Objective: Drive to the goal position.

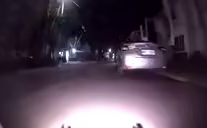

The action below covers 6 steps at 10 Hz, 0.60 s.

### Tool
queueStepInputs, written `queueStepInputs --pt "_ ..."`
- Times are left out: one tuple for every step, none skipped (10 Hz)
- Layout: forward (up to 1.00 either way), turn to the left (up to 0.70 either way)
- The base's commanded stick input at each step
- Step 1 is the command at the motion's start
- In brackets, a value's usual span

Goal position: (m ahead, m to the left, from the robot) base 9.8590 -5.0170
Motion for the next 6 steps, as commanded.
queueStepInputs --pt "0.60 0.00" --pt "0.60 0.00" --pt "0.60 0.00" --pt "0.60 0.00" --pt "0.60 0.00" --pt "0.60 0.00"
